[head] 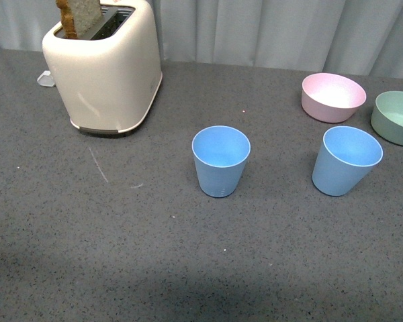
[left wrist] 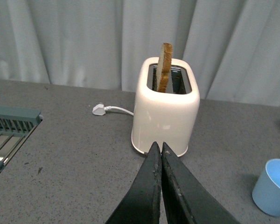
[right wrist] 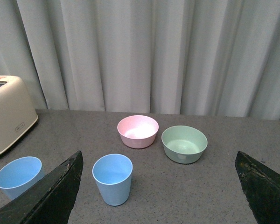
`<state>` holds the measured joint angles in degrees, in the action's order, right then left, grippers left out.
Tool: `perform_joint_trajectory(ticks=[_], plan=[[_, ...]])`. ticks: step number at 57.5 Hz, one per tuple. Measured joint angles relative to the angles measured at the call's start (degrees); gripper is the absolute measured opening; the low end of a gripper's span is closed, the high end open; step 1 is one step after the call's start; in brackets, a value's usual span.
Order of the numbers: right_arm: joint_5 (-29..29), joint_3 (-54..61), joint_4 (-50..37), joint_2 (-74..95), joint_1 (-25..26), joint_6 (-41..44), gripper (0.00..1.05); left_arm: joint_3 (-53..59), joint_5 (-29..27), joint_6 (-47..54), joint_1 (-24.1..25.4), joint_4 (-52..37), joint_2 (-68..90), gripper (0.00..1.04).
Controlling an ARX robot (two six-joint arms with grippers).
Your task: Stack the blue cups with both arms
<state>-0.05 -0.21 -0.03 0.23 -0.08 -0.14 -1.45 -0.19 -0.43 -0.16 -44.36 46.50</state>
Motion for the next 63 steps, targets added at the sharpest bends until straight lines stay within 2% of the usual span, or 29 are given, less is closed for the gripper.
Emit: perform_joint_trajectory(ticks=[18,63], plan=[[0.00,0.00,0.00,0.00,0.00,0.00,0.95,0.35,0.17,0.00,0.02,13.84,-15.56,0.04],[0.00,0.00,0.00,0.00,0.00,0.00,0.95,0.37,0.17,0.00,0.02,31.36,-33.75,0.04]])
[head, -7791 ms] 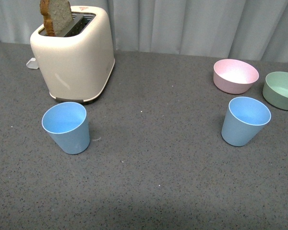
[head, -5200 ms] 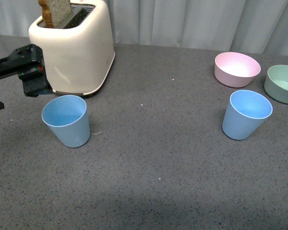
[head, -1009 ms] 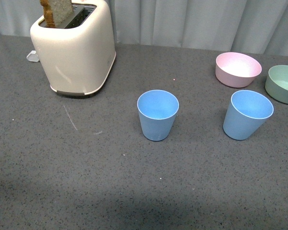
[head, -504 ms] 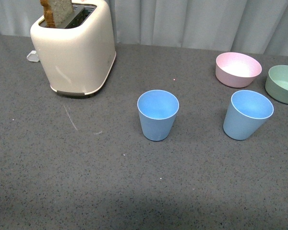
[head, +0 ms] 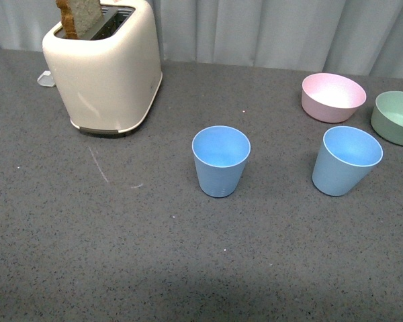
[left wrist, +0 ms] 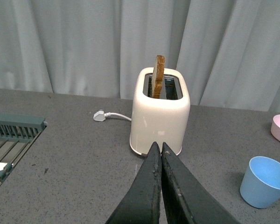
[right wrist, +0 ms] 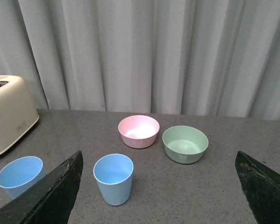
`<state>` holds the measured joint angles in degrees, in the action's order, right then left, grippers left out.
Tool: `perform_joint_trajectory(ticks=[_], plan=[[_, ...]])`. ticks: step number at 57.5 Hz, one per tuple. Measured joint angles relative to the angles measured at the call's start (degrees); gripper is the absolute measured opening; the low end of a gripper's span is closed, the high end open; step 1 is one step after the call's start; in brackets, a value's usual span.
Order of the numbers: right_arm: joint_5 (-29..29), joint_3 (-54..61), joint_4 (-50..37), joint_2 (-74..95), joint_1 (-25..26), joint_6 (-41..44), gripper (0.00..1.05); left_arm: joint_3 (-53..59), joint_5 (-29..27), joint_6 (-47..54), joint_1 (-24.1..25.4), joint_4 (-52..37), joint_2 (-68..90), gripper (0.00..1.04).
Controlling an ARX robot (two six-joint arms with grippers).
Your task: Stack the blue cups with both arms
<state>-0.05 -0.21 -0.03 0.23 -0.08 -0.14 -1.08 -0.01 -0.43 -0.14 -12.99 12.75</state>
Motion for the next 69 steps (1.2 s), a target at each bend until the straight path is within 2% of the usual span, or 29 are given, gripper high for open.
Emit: perform_joint_trajectory(ticks=[12,18,29,32,36,41,49,55,69], plan=[[0.00,0.00,0.00,0.00,0.00,0.00,0.95,0.00,0.00,0.00,0.00,3.13,-3.08,0.04],[0.00,0.00,0.00,0.00,0.00,0.00,0.95,0.00,0.02,0.02,-0.02,12.37,-10.93,0.04],[-0.02,0.00,0.00,0.00,0.00,0.00,0.95,0.00,0.02,-0.04,0.00,12.85,-12.41,0.05],[0.02,0.00,0.13,0.07,-0.02,0.92,0.95,0.00,0.02,0.00,0.00,12.85,-12.41,0.13],[-0.83,-0.31,0.72,1.79,0.33,8.74,0.95,0.00,0.02,0.00,0.00,12.85,-12.48,0.24],[-2.67,-2.73,-2.60,12.98,2.80,16.79,0.95,0.00,0.02,0.00,0.00,12.85,-12.50,0.45],[-4.85,-11.04,-11.98,41.33,3.23,14.99,0.95,0.00,0.02,0.00,0.00,12.85,-12.50,0.81],[-4.35,-19.21,-12.61,60.41,1.88,11.08,0.95,0.00,0.02,0.11,0.00,12.85,-12.50,1.00],[0.09,-40.72,-4.39,93.18,-1.97,-0.87,0.95,0.00,0.02,0.13,0.00,12.85,-12.50,0.98]])
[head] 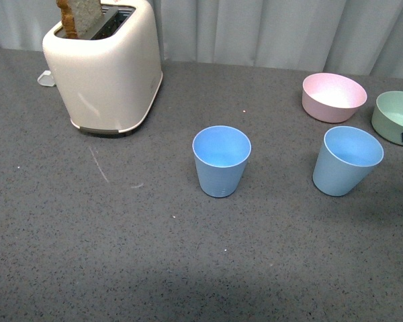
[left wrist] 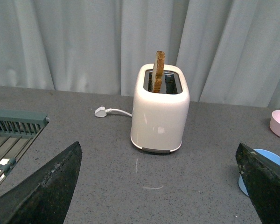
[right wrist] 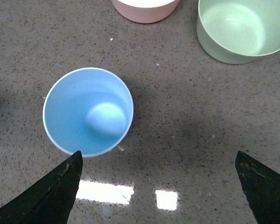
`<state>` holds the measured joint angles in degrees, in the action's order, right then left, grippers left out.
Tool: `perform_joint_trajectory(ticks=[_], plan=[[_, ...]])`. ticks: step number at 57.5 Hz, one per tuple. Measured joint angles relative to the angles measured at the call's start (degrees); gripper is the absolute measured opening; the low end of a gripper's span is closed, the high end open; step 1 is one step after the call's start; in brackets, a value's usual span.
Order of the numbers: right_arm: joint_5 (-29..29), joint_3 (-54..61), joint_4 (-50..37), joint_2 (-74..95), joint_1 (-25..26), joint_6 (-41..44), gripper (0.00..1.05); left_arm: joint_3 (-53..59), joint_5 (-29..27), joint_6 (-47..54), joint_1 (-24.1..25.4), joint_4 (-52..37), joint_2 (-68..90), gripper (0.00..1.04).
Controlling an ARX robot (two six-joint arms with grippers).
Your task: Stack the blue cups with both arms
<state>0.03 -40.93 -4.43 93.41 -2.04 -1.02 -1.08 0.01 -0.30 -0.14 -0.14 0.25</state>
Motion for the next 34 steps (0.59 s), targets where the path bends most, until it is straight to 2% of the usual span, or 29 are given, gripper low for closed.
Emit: perform_joint_trajectory(ticks=[14,34], plan=[[2.05,-9.11,2.43,11.43,-1.53,-5.18,0.95,0.00,0.00,0.00,0.00,0.00,-0.02,0.98],[1.40,-14.53,8.83,18.05,-2.23,-9.79,0.47,0.00,0.00,0.00,0.00,0.00,0.00,0.98]])
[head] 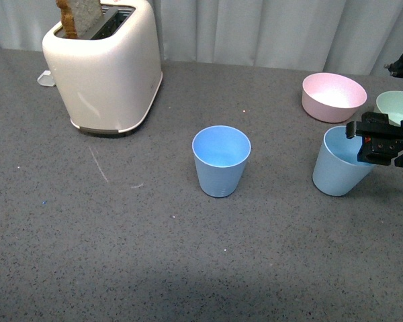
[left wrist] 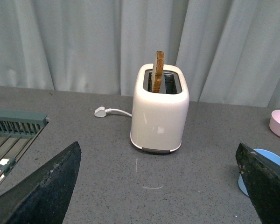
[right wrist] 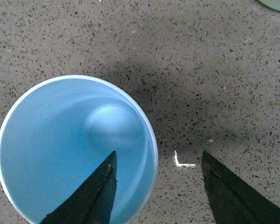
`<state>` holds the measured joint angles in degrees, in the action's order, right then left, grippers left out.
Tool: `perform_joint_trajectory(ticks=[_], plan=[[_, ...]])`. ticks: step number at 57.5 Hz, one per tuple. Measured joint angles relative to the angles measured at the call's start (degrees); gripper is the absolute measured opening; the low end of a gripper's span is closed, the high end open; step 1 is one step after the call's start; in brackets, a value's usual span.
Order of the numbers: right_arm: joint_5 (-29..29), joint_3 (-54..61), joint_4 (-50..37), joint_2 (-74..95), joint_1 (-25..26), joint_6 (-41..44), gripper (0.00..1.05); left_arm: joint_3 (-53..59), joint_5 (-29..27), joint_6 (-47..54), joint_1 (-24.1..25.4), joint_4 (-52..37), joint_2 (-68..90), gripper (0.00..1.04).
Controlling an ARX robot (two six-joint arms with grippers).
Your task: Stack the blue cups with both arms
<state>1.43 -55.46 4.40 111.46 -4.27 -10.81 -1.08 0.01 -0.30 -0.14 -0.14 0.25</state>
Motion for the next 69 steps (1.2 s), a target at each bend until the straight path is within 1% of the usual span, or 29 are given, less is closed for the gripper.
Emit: perform_joint_trajectory(ticks=[8,12,14,17,24,26,32,35,39,44,51,57,62,69], plan=[[0.00,-0.46,0.52,0.33,0.00,-0.50,0.29,0.00,0.00,0.00,0.00,0.00,0.00,0.98],[0.00,-0.57,0.79,0.42,0.00,-0.61,0.18,0.00,0.00,0.00,0.00,0.00,0.00,0.98],[0.00,-0.61,1.09,0.44,0.00,-0.63,0.09,0.00,0.00,0.00,0.00,0.00,-0.02,0.98],[-0.79,-0.77,1.11,0.46,0.00,-1.07,0.01,0.00,0.00,0.00,0.00,0.00,-0.02,0.98],[-2.29,-1.07,2.08,-0.35,-0.11,-1.95,0.01,0.00,0.00,0.00,0.00,0.00,-0.02,0.98],[-3.85,-1.07,2.71,-1.03,-0.28,-2.51,0.01,0.00,0.00,0.00,0.00,0.00,-0.02,0.98],[-11.28,-2.82,5.99,-4.59,-1.99,-4.57,0.01,0.00,0.00,0.00,0.00,0.00,-0.02,0.98],[-13.62,-4.22,6.88,-6.60,-3.78,-5.07,0.01,0.00,0.00,0.00,0.00,0.00,-0.02,0.98],[-14.99,-5.64,7.34,-8.15,-5.79,-5.53,0.01,0.00,0.00,0.00,0.00,0.00,-0.02,0.98],[-15.78,-7.50,8.09,-9.42,-9.14,-6.21,0.01,0.00,0.00,0.00,0.00,0.00,-0.02,0.98],[-15.91,-8.66,8.74,-9.25,-12.55,-6.69,0.01,0.00,-0.02,0.00,0.00,0.00,-0.02,0.98],[-15.69,-9.42,9.07,-8.20,-14.19,-7.06,0.01,0.00,0.00,0.00,0.00,0.00,-0.02,0.98],[-14.45,-10.36,9.29,-6.69,-15.37,-7.26,0.01,0.00,0.00,0.00,0.00,0.00,-0.02,0.98],[-14.38,-10.62,9.33,-5.33,-16.00,-7.54,0.01,0.00,-0.02,0.00,0.00,0.00,-0.02,0.98]])
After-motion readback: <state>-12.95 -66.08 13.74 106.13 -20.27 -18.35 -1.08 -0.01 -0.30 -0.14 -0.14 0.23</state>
